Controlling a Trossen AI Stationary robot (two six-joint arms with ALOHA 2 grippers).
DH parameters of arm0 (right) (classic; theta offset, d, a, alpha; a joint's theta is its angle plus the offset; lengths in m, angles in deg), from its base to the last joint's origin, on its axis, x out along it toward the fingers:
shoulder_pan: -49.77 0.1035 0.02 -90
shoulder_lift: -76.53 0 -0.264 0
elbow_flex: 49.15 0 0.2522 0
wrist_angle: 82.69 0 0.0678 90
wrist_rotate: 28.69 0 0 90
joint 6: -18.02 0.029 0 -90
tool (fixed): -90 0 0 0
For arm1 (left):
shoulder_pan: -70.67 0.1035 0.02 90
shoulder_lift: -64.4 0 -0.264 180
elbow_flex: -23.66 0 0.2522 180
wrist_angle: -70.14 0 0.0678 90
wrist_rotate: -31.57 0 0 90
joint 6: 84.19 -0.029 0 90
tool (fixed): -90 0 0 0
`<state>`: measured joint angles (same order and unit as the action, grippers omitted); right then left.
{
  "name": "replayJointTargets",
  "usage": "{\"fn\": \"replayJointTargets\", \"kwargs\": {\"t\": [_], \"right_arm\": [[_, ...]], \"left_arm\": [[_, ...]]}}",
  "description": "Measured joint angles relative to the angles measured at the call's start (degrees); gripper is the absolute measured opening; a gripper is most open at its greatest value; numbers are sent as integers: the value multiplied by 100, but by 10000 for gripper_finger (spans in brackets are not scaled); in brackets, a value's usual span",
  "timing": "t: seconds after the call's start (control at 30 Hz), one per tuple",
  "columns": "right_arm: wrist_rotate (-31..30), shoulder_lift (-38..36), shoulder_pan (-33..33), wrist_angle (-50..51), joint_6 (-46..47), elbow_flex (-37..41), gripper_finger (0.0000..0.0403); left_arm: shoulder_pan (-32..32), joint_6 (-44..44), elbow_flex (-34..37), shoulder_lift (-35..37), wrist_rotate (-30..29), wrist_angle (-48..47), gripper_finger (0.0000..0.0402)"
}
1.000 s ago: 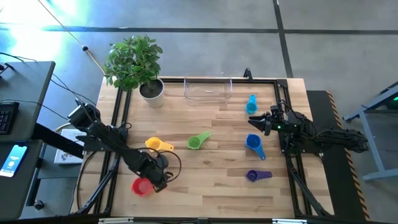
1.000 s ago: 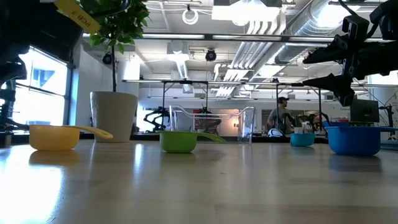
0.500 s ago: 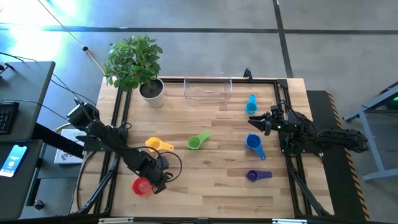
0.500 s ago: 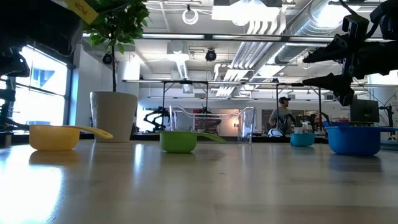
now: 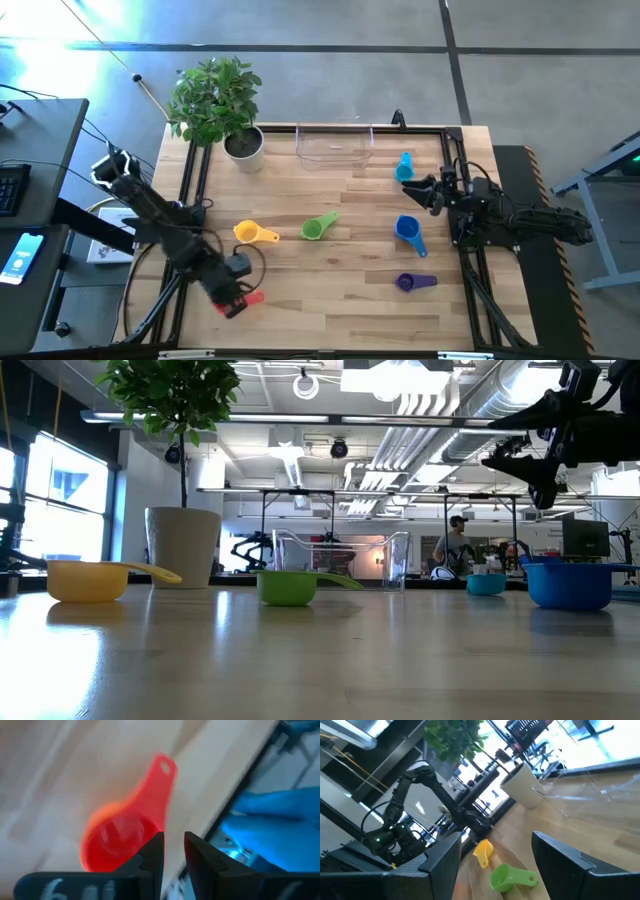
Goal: Nest measuring cups in basket
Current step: Stack the red measuring cup on top of the orange measuring cup
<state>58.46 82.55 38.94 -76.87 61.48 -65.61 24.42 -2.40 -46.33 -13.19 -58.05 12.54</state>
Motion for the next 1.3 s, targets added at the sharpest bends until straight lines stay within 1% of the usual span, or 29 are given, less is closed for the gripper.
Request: {"fn": "replayJointTargets", "kwargs": {"t": [0.17, 0.33, 0.47, 0.57, 0.8, 1.0, 1.13, 1.3], "right_arm": [[0, 0, 0, -156, -194, 0, 234], [10, 0, 0, -266, -360, -3, 234], [31, 4, 0, -8, -570, -222, 234], [31, 4, 0, 253, -762, -450, 234], [-13, 4, 0, 839, -1028, -938, 234], [-13, 4, 0, 962, -1053, -1115, 234], [-14, 4, -2, 992, -1053, -1121, 234], [-15, 4, 0, 1059, -1035, -1121, 234]], "left_arm": [[-652, 775, 0, 226, 96, -50, 56], [-1313, 1427, 0, 217, 225, -48, 49], [-1723, 1846, 0, 61, 623, -23, 47], [-1913, 1993, 0, -97, 709, -4, 46], [-1887, 2038, 0, -701, 636, -7, 46], [-1672, 2420, 0, -1303, 755, -178, 46], [-1531, 2643, 4, -1495, 773, -370, 46], [-1304, 2408, 4, -1598, 787, -394, 46]]}}
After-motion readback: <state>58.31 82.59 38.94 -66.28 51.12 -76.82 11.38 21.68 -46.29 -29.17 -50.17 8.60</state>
